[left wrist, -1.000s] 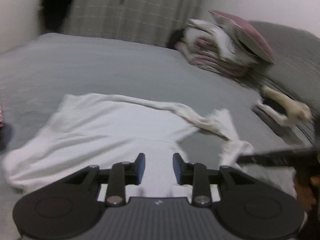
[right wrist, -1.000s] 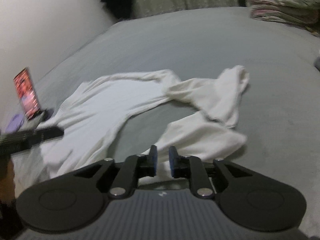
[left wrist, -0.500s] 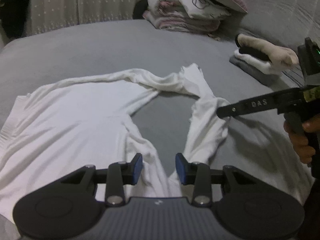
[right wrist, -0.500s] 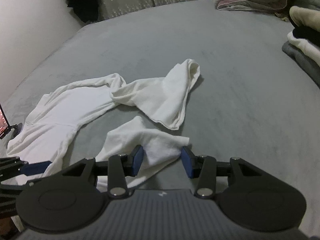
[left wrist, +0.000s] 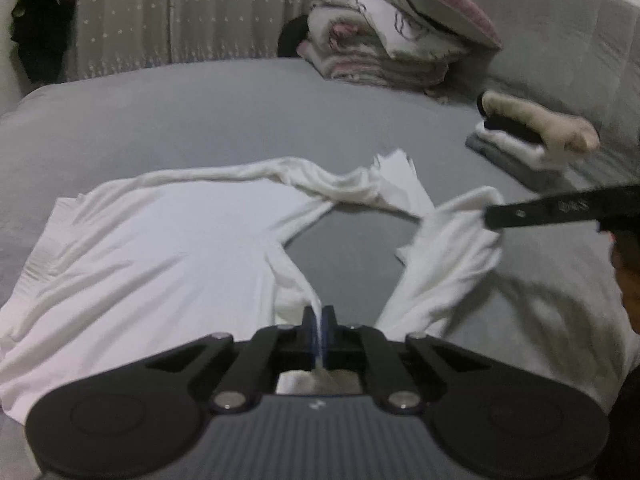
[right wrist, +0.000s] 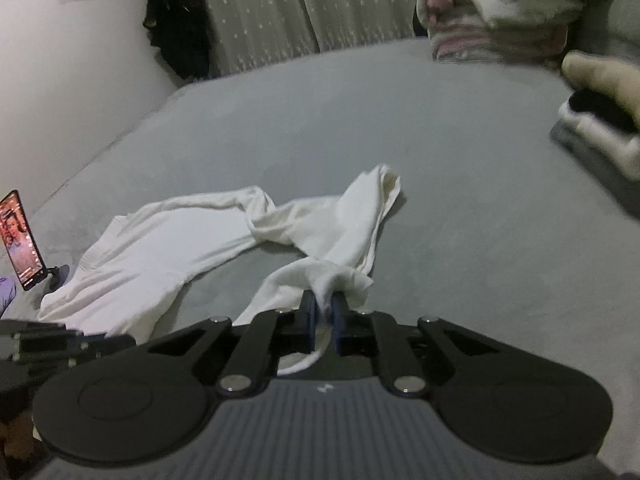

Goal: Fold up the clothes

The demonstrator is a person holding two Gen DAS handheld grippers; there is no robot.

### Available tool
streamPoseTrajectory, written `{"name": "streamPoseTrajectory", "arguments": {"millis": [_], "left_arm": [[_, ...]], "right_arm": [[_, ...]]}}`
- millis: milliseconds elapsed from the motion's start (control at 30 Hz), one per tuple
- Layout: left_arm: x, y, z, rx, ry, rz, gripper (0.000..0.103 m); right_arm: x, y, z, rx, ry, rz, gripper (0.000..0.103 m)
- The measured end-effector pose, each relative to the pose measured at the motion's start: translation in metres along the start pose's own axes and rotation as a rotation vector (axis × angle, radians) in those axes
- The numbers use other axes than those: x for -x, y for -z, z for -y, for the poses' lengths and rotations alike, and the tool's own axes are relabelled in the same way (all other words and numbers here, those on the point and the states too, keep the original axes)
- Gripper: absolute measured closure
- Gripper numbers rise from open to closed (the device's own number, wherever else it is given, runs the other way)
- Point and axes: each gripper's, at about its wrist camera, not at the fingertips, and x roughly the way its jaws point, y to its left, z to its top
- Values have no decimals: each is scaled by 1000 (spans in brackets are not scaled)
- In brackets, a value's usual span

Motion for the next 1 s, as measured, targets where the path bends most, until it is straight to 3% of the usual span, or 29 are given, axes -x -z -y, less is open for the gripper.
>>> {"name": "streamPoseTrajectory", "arguments": {"millis": [300,500,767,900,1000], "left_arm": [[17,-8,-21,130,-1,84,101],[4,-17,-26,190,12,94,101],[-29,-34,-47,334,-47,102,102],[-42,-39,-62,429,-94,107,101],[-45,-39,-65,453,-76,87,101]], "right_arm": [[43,12,-11,113,75,19,94],[20,10,2,63,75,-58,94],[-31,-10,23,-86,67,-55,87],[-35,-18,25,-111,53,-47,87],[-30,-14,19,-80,15,-71,86]]}}
